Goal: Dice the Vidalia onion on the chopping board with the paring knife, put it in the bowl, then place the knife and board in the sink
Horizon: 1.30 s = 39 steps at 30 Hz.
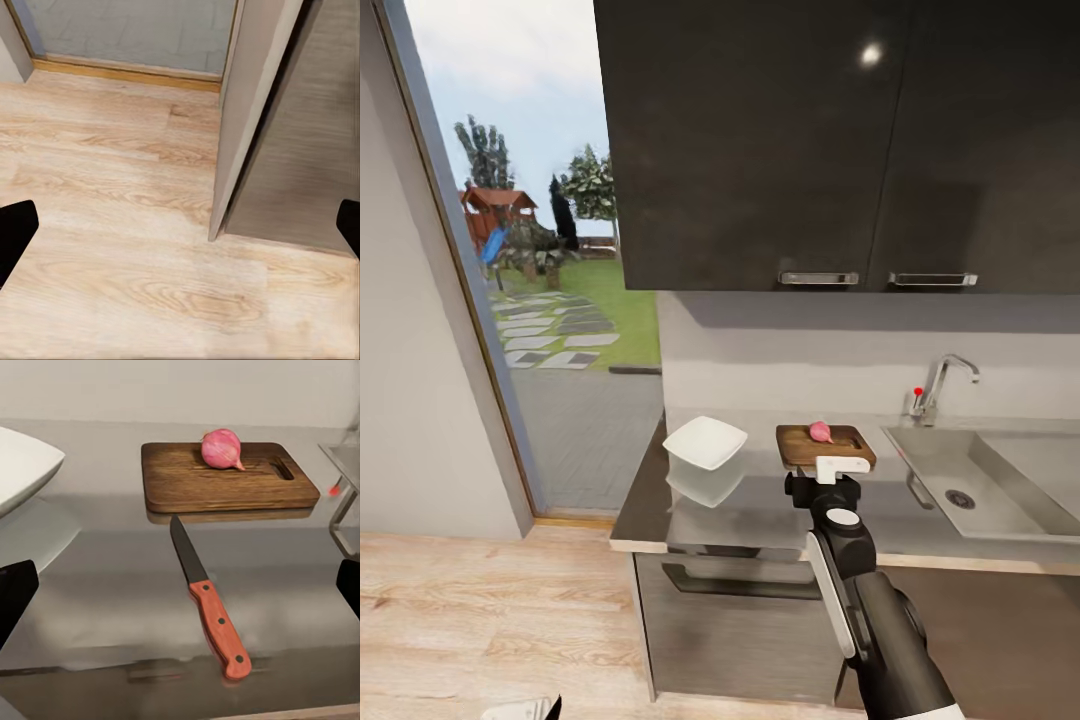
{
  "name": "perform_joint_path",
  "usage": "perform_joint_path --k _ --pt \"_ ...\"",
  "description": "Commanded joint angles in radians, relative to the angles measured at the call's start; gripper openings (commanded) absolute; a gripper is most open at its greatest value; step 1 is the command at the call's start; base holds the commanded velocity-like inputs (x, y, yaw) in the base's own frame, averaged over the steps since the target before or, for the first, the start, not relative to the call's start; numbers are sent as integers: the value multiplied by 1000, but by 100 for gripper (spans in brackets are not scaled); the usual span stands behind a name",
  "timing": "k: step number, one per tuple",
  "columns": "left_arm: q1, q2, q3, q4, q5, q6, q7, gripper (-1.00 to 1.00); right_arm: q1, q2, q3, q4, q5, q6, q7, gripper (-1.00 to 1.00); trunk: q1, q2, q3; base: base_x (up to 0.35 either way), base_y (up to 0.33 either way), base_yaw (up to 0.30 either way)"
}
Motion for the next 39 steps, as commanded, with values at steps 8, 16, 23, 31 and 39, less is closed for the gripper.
perform_joint_path --k 8,16,23,31,39 --pt "0 -13 -4 49 16 -188 0 100 0 0 1 -1 6 8 -2 100 0 -1 0 0 0 0" --pt "0 -13 -5 96 -42 -358 1 100 0 0 1 -1 6 8 -2 100 0 -1 0 0 0 0" --pt "0 -12 -1 105 -68 -382 3 100 0 0 1 -1 6 8 -2 100 0 -1 0 0 0 0" --pt "0 -12 0 251 -67 -837 24 100 0 0 1 -1 6 8 -2 100 0 -1 0 0 0 0" --pt "0 -15 -13 317 -67 -917 23 100 0 0 2 -1 6 8 -2 100 0 -1 0 0 0 0"
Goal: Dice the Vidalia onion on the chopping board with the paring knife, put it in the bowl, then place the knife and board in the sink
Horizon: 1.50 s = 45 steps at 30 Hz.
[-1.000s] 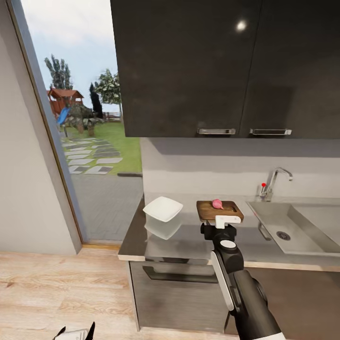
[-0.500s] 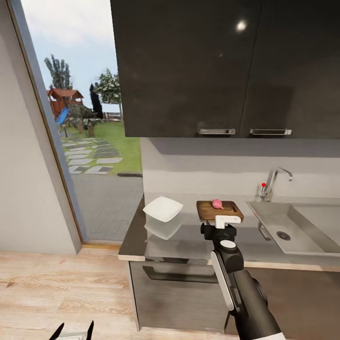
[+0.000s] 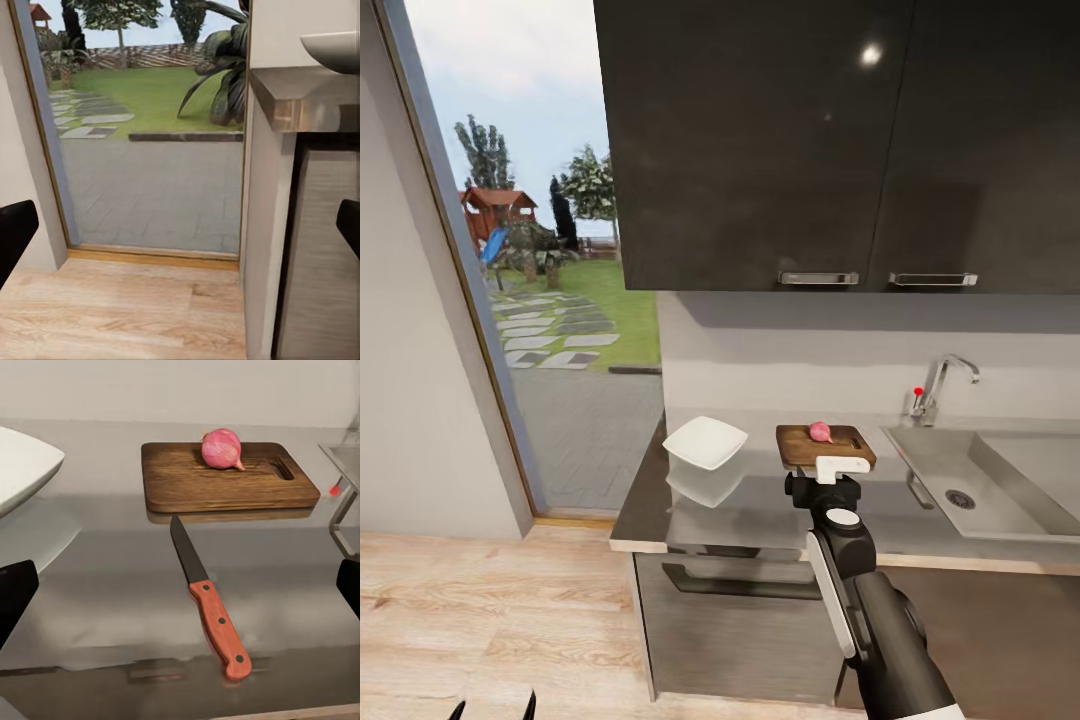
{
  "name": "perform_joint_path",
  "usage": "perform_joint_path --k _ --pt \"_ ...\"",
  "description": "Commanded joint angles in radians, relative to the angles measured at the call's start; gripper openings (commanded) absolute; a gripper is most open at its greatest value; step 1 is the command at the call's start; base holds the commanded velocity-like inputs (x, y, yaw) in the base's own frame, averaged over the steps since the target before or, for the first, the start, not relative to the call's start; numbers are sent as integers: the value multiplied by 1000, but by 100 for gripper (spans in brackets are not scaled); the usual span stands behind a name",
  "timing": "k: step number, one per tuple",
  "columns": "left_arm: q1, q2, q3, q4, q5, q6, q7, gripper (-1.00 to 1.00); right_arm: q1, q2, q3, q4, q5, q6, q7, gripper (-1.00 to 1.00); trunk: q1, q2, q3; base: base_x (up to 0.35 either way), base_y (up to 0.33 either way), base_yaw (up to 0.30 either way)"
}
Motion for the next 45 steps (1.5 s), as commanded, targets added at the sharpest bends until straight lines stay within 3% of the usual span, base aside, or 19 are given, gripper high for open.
perform_joint_path --k 1,12,45 --pt "0 2 -7 0 7 -3 5 100 0 0 1 -1 6 8 -2 100 0 -1 0 0 0 0" --pt "0 1 -64 39 8 -5 4 100 0 0 0 -1 6 10 -2 100 0 -1 0 0 0 0" --pt "0 -19 -68 77 8 -5 3 100 0 0 -11 -2 6 18 -2 100 0 -1 0 0 0 0"
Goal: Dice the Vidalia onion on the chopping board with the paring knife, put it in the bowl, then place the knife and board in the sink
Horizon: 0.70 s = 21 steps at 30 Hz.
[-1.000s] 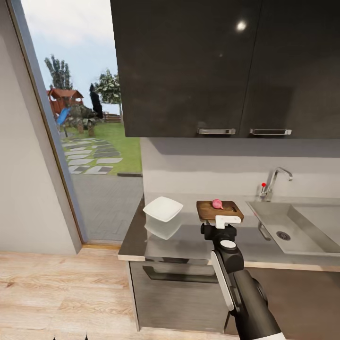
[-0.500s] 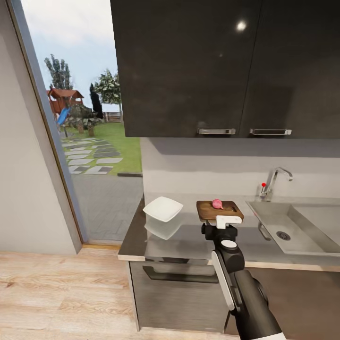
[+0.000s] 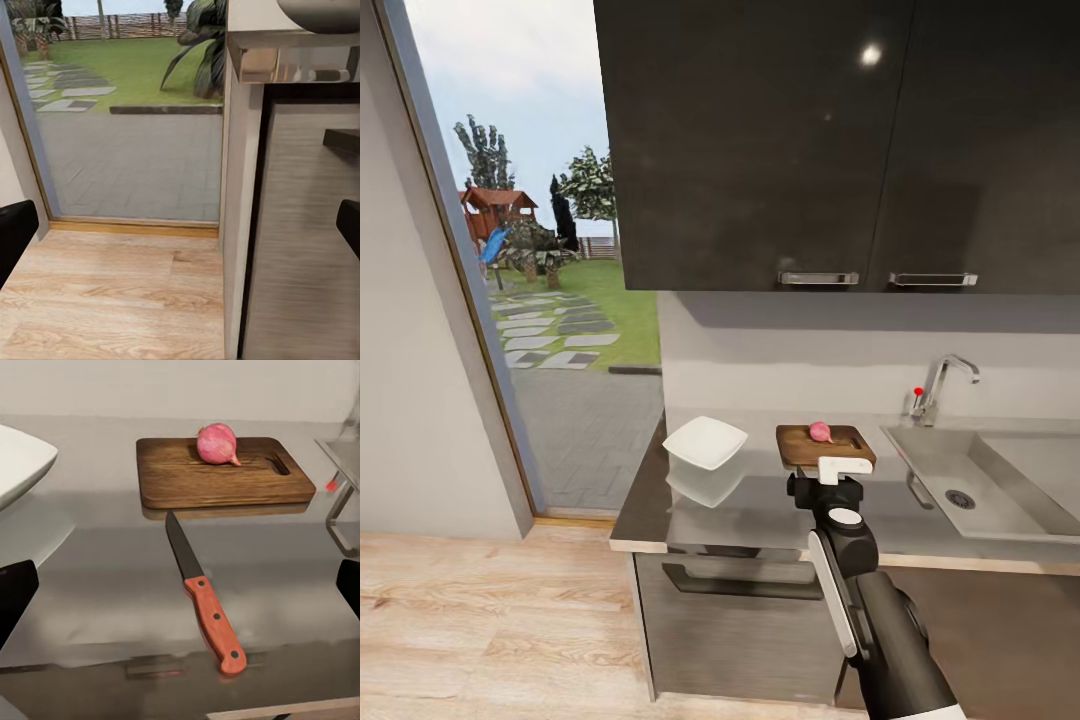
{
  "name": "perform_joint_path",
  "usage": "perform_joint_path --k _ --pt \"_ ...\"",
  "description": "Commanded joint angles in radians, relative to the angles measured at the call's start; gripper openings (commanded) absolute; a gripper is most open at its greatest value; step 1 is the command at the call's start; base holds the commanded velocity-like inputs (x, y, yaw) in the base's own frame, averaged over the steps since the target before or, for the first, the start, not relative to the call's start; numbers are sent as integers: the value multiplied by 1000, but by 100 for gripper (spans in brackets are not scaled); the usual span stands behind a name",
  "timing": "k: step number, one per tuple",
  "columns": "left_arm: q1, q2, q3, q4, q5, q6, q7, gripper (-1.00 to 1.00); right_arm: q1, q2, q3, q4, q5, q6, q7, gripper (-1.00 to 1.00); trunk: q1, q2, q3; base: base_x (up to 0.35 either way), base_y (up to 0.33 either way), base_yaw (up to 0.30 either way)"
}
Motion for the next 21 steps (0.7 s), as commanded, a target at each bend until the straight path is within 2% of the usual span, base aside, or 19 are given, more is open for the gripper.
perform_joint_path --k 1,17,21 --pt "0 2 -8 -1 8 -1 5 100 0 0 1 -1 6 8 -1 100 0 -1 0 0 0 0" --pt "0 0 -8 17 8 -1 5 100 0 0 -1 -6 6 8 -1 100 0 -1 0 0 0 0" --pt "0 -5 -8 26 8 -2 5 100 0 0 -21 -7 6 8 -1 100 0 -1 0 0 0 0"
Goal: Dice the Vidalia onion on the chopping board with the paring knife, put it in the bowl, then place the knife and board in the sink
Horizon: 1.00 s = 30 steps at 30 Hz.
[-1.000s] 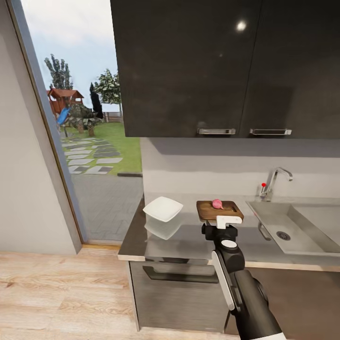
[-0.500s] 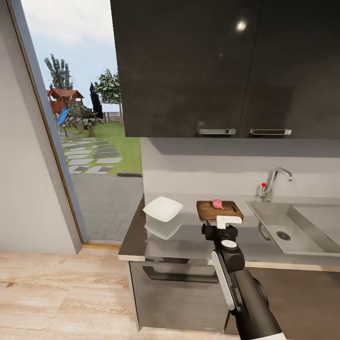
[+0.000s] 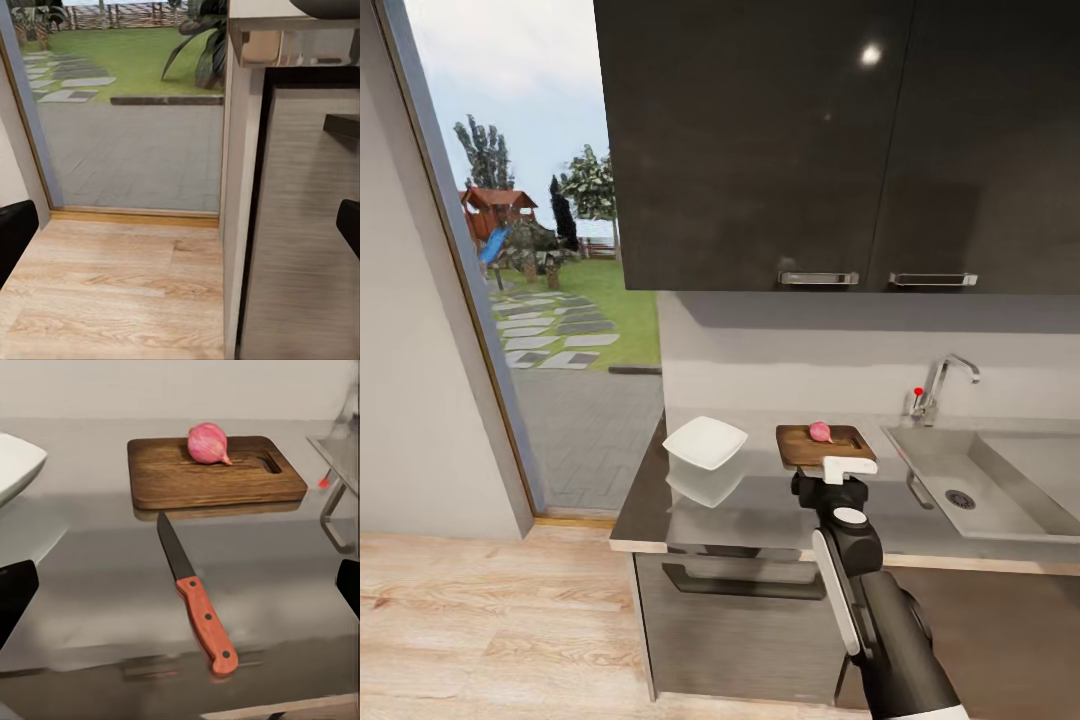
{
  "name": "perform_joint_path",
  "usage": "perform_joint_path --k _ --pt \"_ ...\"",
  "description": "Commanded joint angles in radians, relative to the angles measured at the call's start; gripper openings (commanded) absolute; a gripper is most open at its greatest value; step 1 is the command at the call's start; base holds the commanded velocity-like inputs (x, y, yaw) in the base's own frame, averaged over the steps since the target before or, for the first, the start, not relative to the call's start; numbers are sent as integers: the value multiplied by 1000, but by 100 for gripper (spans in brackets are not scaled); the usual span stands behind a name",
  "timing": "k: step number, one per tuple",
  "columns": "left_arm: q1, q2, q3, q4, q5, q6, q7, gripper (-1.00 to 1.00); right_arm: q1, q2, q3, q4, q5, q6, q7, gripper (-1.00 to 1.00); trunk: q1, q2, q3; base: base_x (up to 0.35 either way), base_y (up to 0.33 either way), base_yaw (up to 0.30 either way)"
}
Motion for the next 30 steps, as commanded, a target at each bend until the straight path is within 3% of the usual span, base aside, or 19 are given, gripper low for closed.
perform_joint_path --k 1,7,30 --pt "0 1 -8 0 8 -2 5 100 0 0 -8 -1 6 8 -1 100 0 -1 0 0 0 0" --pt "0 -1 -8 6 8 -2 4 100 0 0 -25 -1 6 8 -1 100 0 -1 0 0 0 0" --pt "0 -2 -8 14 10 0 6 100 0 0 -24 -1 5 8 -1 100 0 -1 0 0 0 0"
